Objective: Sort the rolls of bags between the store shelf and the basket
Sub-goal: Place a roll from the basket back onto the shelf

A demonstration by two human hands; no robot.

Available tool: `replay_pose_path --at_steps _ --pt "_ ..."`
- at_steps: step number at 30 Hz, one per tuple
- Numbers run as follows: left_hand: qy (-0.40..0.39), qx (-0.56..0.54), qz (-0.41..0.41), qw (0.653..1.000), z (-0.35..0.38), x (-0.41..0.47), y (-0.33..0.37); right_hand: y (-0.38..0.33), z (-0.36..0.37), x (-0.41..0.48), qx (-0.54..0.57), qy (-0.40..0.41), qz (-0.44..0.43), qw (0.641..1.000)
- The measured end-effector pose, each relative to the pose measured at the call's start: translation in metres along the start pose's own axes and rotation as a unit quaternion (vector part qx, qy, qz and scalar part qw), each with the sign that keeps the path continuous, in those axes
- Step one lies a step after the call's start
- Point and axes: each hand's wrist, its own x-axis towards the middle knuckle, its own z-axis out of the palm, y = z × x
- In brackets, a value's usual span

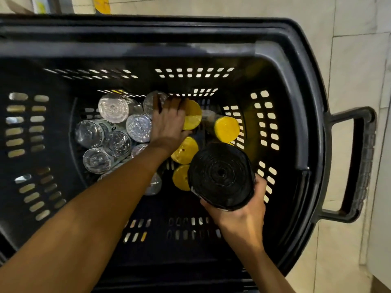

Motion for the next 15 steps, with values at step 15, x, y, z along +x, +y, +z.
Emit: replay_pose_path --at_steps 15 --pt "0.022 -0.227 0.001 0.974 -0.058 -0.052 -0.016 -0.035 -0.009 -0.024 -0.040 0.014 -0.067 0.997"
